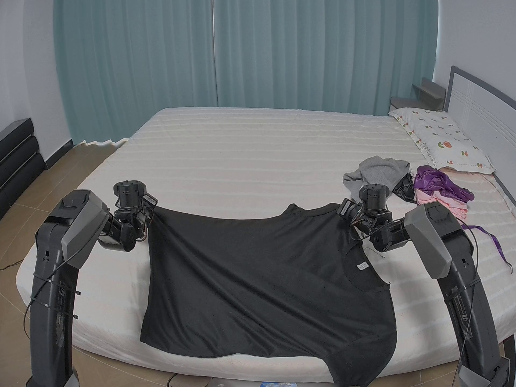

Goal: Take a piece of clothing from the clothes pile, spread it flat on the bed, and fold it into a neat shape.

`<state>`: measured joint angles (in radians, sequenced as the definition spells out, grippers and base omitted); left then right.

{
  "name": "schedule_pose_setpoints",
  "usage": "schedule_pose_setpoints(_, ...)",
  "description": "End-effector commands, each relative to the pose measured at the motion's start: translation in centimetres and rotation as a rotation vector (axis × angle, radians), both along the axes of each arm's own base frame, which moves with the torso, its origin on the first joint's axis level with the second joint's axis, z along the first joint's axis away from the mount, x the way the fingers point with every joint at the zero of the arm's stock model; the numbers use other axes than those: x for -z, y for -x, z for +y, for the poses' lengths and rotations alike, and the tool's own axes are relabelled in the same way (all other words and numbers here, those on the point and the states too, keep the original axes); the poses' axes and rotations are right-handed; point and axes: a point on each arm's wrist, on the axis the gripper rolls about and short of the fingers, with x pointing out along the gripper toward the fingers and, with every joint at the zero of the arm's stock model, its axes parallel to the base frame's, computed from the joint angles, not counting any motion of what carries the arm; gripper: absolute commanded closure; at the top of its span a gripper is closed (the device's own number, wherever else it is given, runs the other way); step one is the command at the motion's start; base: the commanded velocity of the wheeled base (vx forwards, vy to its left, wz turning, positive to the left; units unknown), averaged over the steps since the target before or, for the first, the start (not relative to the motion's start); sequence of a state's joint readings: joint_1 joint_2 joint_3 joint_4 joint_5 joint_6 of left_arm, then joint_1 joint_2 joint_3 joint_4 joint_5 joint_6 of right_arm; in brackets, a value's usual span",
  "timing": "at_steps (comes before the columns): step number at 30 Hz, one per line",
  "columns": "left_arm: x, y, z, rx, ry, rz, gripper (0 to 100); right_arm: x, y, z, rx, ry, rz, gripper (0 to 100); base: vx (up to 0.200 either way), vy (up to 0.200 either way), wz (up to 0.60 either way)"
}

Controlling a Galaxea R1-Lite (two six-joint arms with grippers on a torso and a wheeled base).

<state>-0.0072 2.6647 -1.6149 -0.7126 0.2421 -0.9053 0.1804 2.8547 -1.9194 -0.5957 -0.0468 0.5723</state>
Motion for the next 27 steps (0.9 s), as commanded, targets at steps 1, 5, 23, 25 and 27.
schedule_pose_setpoints(1,-0.4,-0.6,0.1,-0.004,0.002,-0.030,100,-0.8,-0.6,-0.9,0.035,-0.008,-0.035,100,0.000,0.000,0.00)
schedule_pose_setpoints(5,-0.6,-1.1,0.2,-0.009,0.005,-0.055,100,-1.7,-1.3,-1.7,0.090,-0.007,-0.085,100,0.000,0.000,0.00)
schedule_pose_setpoints(23,0.9,-2.1,-1.0,0.020,0.003,-0.064,100,-2.4,-1.8,-4.5,0.178,0.003,-0.191,100,0.000,0.000,0.00)
schedule_pose_setpoints(25,1.2,-2.1,-1.1,0.022,0.001,-0.058,100,-1.1,-1.7,-4.3,0.173,0.013,-0.165,100,0.000,0.000,0.00)
schedule_pose_setpoints(27,1.5,-2.1,-1.2,0.034,0.003,-0.051,100,0.0,-1.6,-4.0,0.158,0.030,-0.146,100,0.000,0.000,0.00)
